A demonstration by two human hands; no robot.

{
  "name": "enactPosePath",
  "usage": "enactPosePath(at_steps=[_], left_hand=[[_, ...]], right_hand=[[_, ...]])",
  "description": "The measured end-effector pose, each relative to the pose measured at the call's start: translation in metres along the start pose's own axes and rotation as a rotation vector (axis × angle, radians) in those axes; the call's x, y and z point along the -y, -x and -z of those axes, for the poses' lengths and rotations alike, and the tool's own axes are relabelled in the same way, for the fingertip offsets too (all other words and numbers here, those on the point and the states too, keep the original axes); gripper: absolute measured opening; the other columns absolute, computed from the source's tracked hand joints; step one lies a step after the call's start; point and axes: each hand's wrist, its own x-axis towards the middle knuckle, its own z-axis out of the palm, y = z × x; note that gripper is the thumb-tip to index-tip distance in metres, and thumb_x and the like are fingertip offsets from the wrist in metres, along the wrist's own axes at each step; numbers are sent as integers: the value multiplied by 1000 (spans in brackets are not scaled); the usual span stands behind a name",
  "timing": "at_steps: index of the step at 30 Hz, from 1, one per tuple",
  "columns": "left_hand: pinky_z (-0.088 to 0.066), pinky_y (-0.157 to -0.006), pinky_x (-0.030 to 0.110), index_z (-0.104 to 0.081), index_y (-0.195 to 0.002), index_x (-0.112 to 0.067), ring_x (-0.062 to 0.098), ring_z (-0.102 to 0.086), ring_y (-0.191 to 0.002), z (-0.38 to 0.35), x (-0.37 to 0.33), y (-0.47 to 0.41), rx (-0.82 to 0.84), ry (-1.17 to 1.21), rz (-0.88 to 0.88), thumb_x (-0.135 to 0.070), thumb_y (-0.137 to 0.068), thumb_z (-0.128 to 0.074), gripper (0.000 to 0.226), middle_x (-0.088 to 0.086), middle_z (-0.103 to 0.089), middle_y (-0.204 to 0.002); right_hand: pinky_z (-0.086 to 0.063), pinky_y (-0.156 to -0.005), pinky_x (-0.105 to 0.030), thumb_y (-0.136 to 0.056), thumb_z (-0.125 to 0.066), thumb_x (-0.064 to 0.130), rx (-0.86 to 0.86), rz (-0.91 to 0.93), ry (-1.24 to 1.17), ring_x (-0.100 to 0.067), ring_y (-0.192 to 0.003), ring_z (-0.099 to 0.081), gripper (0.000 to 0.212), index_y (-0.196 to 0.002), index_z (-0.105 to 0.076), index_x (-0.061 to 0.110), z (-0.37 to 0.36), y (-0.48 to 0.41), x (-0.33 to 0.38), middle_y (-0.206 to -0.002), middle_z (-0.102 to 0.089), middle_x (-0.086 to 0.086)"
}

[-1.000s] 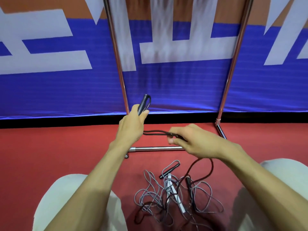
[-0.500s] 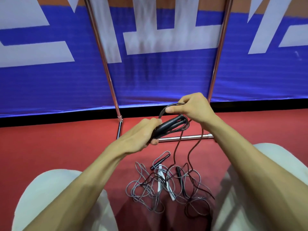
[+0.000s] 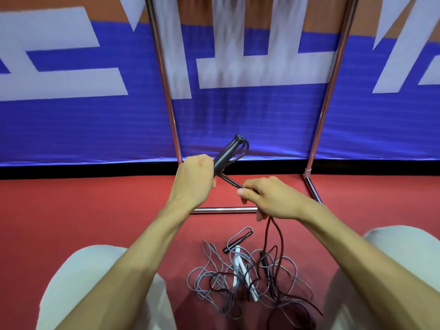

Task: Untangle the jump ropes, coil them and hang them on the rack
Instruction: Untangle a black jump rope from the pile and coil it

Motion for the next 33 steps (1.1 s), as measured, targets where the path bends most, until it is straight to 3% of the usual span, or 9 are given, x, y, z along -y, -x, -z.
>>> enactPosePath(at_steps=[3, 8, 12, 16, 20, 24, 26, 29, 33], left_hand=[[-41, -66, 42, -53, -67, 3, 36, -52, -69, -2, 3, -3, -54, -87, 43, -13, -91, -35, 34, 19, -60, -66], [-35, -63, 34, -43, -60, -17, 36, -45, -70, -9, 7, -1, -12, -272, 32, -15, -89, -37, 30, 8, -49, -63], [-39, -63, 35, -45, -59, -13, 36, -49, -70, -11, 7, 0, 56, -340, 30, -18, -88, -38, 31, 9, -49, -63], [-34, -53, 35, -44, -53, -7, 35, -47, -61, -12, 8, 0, 138, -358, 32, -31, -92, -38, 46, 11, -50, -59], [-46, -64, 40, -48, -54, -1, 31, -53, -58, -14, 2, 9, 296, -347, -23, -53, -99, -27, 71, 14, -57, -58], [-44, -63, 37, -37, -41, -13, 11, -40, -39, -11, -8, 18, 450, -311, -86, -77, -78, -12, 78, -1, -39, -36], [-36, -54, 29, -42, -43, -14, 8, -38, -36, -11, -7, 20, 502, -308, -86, -80, -75, -20, 76, -5, -39, -33], [-24, -47, 23, -48, -57, -14, 10, -32, -43, -13, -2, 20, 492, -276, -129, -63, -82, -60, 56, -9, -35, -42], [-30, -51, 19, -51, -72, -28, 5, -38, -51, -14, -2, 23, 455, -187, -210, -35, -79, -77, 28, -9, -44, -58]], right_hand=[[-52, -63, -27, -100, -45, 26, 48, 79, 77, -10, -56, -68, 21, -81, -50, 19, 1, 6, 5, -66, -62, -4], [-45, -70, -35, -99, -44, 16, 96, 241, 193, -18, -70, -58, 10, -103, -53, 15, 3, 13, 4, -81, -61, -3], [-49, -74, -39, -98, -44, 19, -104, 350, 315, -17, -90, -59, 20, -112, -58, 17, 7, 16, 4, -100, -64, 4], [-52, -56, -38, -92, -49, 34, -411, 449, 351, -19, -75, -61, 24, -103, -68, 22, 15, 14, 2, -86, -60, 6], [-51, -63, -40, -84, -62, 35, -540, 305, 199, -14, -75, -56, 14, -89, -71, 25, 17, 9, -5, -83, -59, 8], [-44, -73, -25, -88, -60, 26, -355, 220, -6, -6, -78, -55, 7, -82, -64, 24, 13, 7, -3, -80, -61, 10], [-47, -70, -24, -89, -62, 17, -260, 165, -138, -6, -71, -59, 15, -74, -61, 22, 14, 7, -1, -74, -66, 7], [-48, -60, -30, -87, -65, 14, -219, 62, -316, -16, -62, -61, 20, -68, -65, 21, 21, 9, -1, -68, -67, -1], [-38, -45, -24, -87, -67, 13, -232, -6, -511, -17, -46, -50, 16, -71, -68, 10, 31, 11, -2, -58, -58, -7]])
